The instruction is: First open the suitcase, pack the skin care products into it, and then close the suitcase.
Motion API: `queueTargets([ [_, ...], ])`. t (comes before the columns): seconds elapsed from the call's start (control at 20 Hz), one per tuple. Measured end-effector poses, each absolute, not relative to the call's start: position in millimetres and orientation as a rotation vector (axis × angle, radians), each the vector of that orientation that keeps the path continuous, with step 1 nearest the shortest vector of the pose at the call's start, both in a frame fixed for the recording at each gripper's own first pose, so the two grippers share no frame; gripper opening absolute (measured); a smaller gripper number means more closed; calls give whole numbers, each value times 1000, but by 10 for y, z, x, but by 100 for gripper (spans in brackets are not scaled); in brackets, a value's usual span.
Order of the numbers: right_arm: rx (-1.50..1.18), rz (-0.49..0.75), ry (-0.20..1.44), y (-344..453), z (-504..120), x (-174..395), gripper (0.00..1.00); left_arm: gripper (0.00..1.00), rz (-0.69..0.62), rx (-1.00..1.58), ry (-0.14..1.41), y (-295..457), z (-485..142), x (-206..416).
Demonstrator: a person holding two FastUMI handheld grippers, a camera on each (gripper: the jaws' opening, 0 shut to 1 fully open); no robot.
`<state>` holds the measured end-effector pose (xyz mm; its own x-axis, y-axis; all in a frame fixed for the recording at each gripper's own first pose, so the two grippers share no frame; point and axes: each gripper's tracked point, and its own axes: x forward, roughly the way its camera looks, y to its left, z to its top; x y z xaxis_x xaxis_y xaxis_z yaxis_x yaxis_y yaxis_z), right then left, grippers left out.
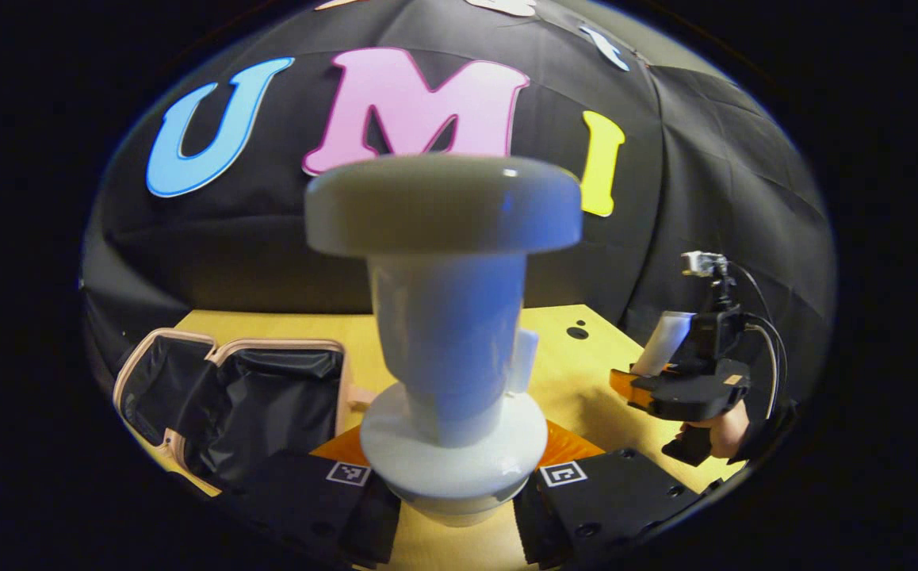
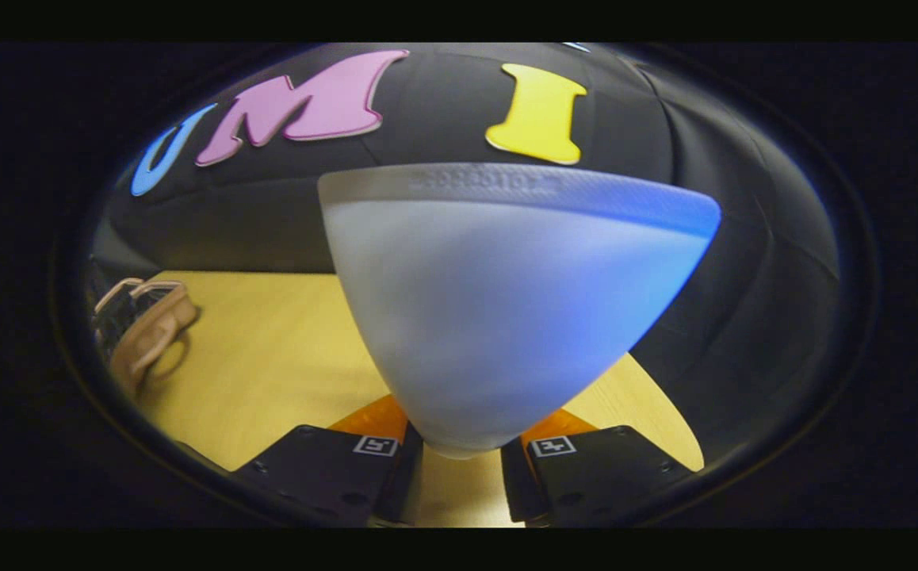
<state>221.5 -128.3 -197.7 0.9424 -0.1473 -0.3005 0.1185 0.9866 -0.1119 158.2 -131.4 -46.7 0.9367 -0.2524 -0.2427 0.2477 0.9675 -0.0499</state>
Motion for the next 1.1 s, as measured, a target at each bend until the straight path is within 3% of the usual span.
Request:
queueTargets([
  [0.25,-68,74,285,-269,-1568,1926,45,62,-135,25,351,-280,-526,1558],
  [0.35,-48,155,274,178,-1458,1829,41,62,-131,8,399,34,-563,1637],
  [0.4,-29,188,269,394,-1416,1802,45,62,-131,-1,437,180,-609,1686],
  [0.7,-3,375,232,1490,-1208,1697,45,63,-141,20,718,845,-1151,1969],
  [1.1,41,454,223,2354,-1049,1812,45,63,-66,-22,1080,980,-1889,2162],
])
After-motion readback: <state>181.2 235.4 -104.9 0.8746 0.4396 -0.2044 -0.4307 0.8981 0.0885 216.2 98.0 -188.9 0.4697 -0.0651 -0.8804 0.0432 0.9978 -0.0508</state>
